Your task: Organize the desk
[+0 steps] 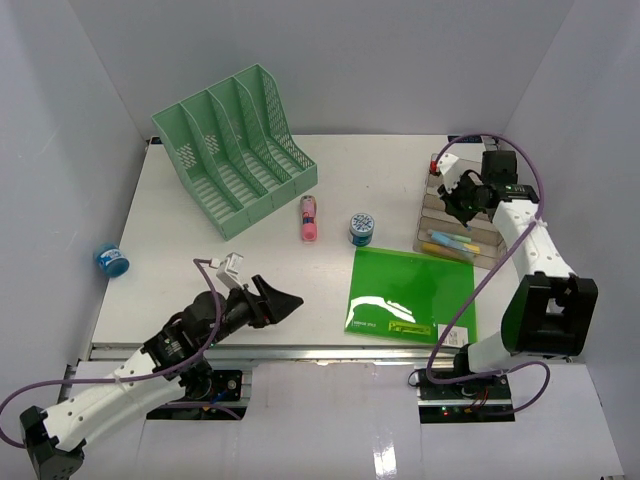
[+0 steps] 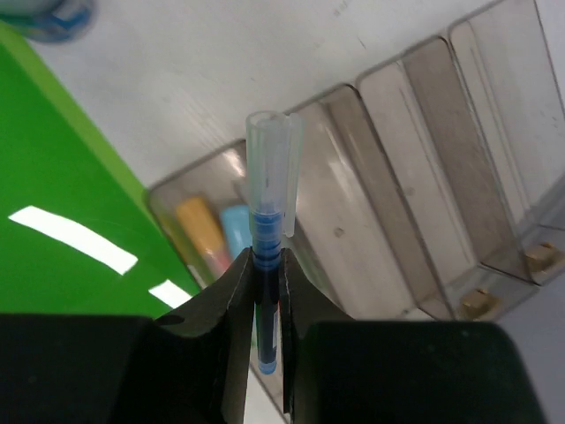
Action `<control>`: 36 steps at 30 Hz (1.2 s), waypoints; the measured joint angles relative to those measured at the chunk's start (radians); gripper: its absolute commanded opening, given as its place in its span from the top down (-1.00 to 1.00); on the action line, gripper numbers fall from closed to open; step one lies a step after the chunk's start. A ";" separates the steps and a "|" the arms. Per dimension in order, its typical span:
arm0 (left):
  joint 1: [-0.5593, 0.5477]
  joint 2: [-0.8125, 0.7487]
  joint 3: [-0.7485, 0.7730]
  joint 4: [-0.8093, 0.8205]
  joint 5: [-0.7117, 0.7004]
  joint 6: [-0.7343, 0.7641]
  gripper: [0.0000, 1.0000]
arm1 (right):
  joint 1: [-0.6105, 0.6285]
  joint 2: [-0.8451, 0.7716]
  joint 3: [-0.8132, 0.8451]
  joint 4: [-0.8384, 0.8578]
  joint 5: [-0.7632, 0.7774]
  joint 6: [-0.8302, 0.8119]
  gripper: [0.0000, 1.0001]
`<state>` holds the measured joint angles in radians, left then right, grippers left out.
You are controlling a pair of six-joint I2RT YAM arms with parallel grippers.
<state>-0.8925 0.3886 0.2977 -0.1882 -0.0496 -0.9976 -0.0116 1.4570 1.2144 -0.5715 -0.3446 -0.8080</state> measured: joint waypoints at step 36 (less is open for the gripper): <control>0.000 -0.197 -0.004 -0.513 -0.211 -0.375 -0.96 | -0.044 0.352 0.096 0.140 0.254 -0.505 0.18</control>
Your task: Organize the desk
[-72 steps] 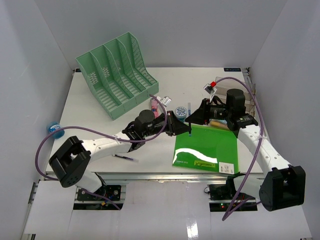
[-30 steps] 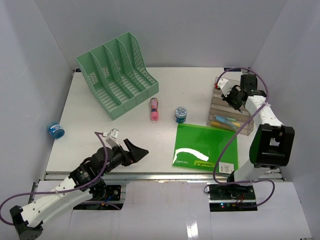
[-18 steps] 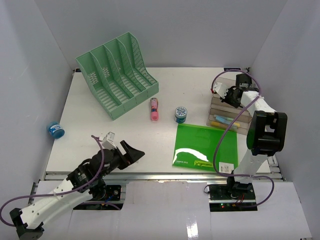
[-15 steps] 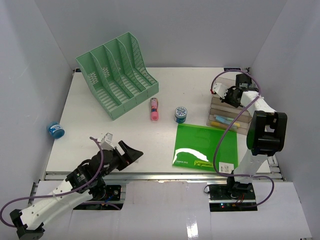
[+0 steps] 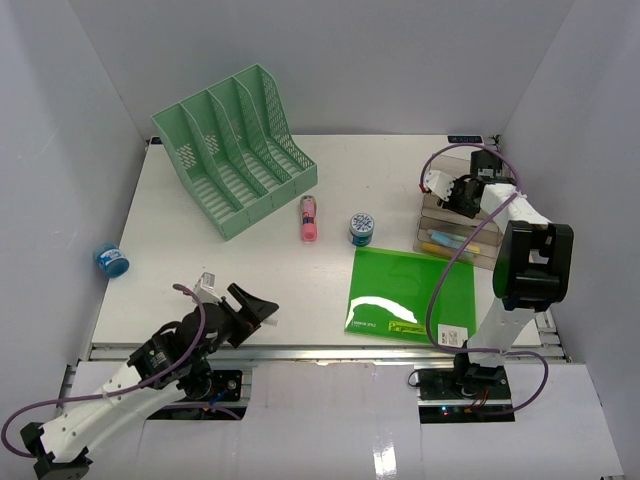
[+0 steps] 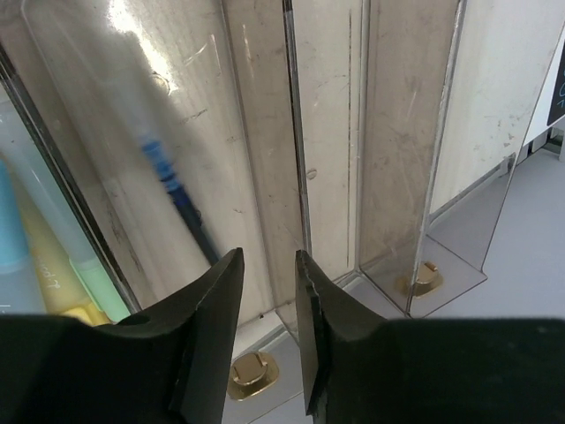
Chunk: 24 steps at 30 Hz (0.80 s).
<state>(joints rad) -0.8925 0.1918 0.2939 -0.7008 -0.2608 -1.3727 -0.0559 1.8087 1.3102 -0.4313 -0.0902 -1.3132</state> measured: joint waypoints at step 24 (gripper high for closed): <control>0.054 0.761 0.372 -0.313 -0.101 -0.239 -0.55 | 0.058 -0.631 -0.231 -0.285 -0.805 0.359 -0.48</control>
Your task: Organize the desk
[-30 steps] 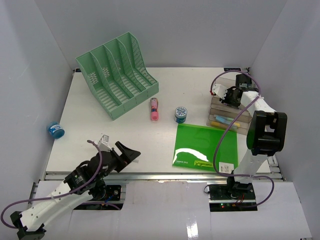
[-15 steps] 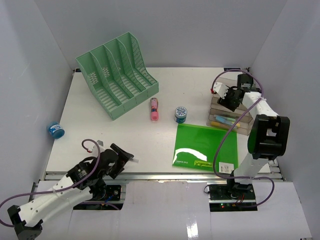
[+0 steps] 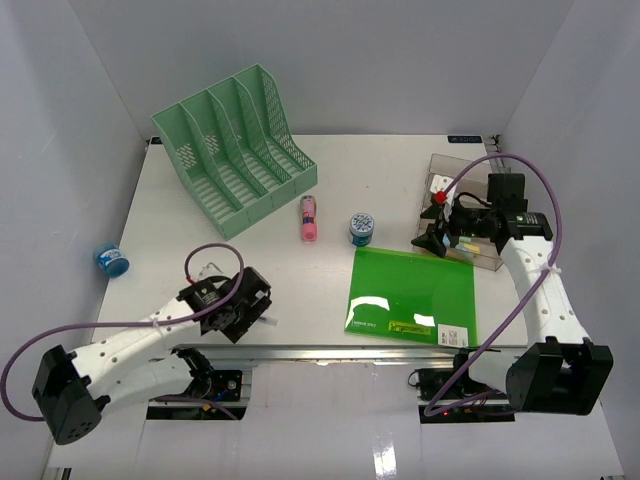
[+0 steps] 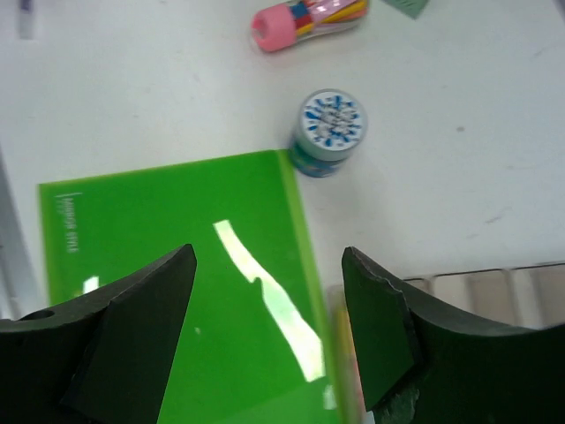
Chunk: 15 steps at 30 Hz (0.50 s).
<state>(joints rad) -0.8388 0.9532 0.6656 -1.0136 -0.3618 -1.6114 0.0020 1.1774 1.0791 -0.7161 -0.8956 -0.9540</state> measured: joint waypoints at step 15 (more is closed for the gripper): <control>0.295 0.280 0.031 0.185 0.168 0.232 -0.21 | -0.001 -0.093 -0.173 0.015 -0.233 0.117 -0.48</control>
<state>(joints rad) -0.5436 1.2333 0.6962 -0.8284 -0.1934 -1.3792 0.0010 1.0845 0.9066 -0.7015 -1.1290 -0.8371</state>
